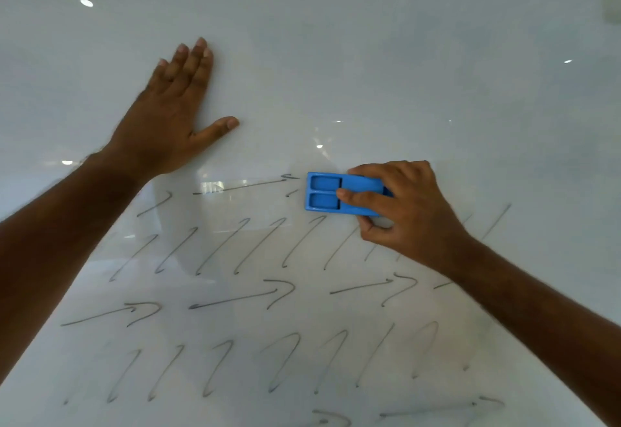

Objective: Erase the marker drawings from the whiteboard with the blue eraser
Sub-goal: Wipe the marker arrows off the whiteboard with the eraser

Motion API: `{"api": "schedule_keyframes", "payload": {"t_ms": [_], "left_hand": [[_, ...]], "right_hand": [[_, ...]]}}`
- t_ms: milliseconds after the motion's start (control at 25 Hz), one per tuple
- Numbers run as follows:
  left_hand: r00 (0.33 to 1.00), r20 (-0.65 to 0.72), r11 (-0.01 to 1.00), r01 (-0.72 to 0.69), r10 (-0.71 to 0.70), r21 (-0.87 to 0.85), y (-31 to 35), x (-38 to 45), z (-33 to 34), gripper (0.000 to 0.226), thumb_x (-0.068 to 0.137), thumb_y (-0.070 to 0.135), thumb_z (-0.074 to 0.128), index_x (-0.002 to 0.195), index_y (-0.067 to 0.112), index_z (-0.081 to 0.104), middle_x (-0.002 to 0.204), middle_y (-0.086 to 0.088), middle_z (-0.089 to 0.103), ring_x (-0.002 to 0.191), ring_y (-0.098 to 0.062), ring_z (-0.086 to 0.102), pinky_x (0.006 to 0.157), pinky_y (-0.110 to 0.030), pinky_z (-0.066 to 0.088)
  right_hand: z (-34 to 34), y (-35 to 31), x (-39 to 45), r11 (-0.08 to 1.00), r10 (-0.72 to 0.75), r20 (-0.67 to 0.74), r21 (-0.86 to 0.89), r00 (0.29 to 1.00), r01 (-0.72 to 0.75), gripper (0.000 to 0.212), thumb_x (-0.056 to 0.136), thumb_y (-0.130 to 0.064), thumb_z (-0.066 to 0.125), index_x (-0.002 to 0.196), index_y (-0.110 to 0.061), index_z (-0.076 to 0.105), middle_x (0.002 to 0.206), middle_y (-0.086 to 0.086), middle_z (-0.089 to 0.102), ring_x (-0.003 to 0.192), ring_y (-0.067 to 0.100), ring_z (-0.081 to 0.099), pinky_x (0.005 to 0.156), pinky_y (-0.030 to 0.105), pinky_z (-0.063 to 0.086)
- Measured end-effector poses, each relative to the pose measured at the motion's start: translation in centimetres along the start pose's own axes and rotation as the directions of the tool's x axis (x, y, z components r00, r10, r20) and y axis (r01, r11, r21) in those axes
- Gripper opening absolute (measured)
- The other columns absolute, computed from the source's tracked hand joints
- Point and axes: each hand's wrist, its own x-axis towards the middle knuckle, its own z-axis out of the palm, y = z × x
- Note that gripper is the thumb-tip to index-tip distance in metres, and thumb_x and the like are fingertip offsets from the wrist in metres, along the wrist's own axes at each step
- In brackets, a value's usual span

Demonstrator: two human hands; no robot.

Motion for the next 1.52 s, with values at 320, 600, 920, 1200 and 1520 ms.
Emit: {"api": "schedule_keyframes", "payload": {"t_ms": [320, 600, 920, 1200, 1520], "left_hand": [[0.997, -0.073, 0.999, 0.040, -0.039, 0.009, -0.3, -1.1, 1.1, 0.098, 0.106, 0.073, 0.030, 0.174, 0.006, 0.004, 0.183, -0.013, 0.000, 0.170, -0.031, 0.000, 0.138, -0.046, 0.001], [0.995, -0.029, 0.994, -0.098, 0.099, 0.050, -3.9, -3.0, -0.2, 0.091, 0.109, 0.068, 0.029, 0.175, 0.010, 0.006, 0.184, -0.008, 0.004, 0.170, -0.026, 0.001, 0.138, -0.039, 0.003], [0.992, -0.088, 0.996, -0.087, 0.090, 0.035, -3.7, -3.3, 0.4, 0.087, 0.110, 0.062, 0.033, 0.174, 0.007, 0.012, 0.183, -0.011, 0.009, 0.170, -0.030, 0.007, 0.138, -0.050, 0.011], [0.997, -0.029, 0.997, -0.075, 0.074, -0.018, -5.4, -4.1, -0.6, 0.079, 0.111, 0.057, 0.030, 0.175, 0.017, 0.009, 0.184, -0.001, 0.006, 0.170, -0.024, 0.001, 0.137, -0.034, -0.002], [0.999, 0.004, 0.998, 0.033, -0.033, -0.046, -7.8, -6.3, -1.2, 0.074, 0.112, 0.057, 0.022, 0.176, 0.022, 0.005, 0.184, 0.006, 0.000, 0.170, -0.018, -0.006, 0.138, -0.044, -0.001]], "right_hand": [[1.1, -0.6, 5.6, 0.987, 0.155, -0.058, 0.044, 0.986, -0.153, 0.046, 0.085, -0.028, 0.073, 0.131, -0.030, 0.069, 0.137, 0.001, 0.063, 0.113, 0.027, 0.061, 0.090, 0.049, 0.042], [1.5, -3.2, 2.5, 0.999, -0.009, 0.040, 0.039, 0.999, 0.007, 0.047, 0.086, -0.028, 0.071, 0.131, -0.033, 0.063, 0.135, 0.002, 0.063, 0.113, 0.026, 0.061, 0.088, 0.049, 0.044], [1.0, -2.0, 6.7, 0.965, 0.236, -0.009, 0.115, 0.972, -0.234, 0.045, 0.087, -0.033, 0.069, 0.131, -0.029, 0.069, 0.135, 0.001, 0.060, 0.114, 0.025, 0.057, 0.096, 0.044, 0.036], [2.6, -6.3, 5.1, 0.993, 0.033, 0.076, 0.110, 0.997, -0.041, 0.046, 0.088, -0.029, 0.069, 0.133, -0.032, 0.065, 0.137, 0.000, 0.061, 0.117, 0.024, 0.060, 0.091, 0.047, 0.043], [2.1, -4.5, 6.9, 0.977, 0.174, 0.048, 0.120, 0.984, -0.179, 0.045, 0.089, -0.035, 0.068, 0.134, -0.031, 0.065, 0.136, 0.000, 0.058, 0.116, 0.023, 0.056, 0.092, 0.053, 0.046]]}}
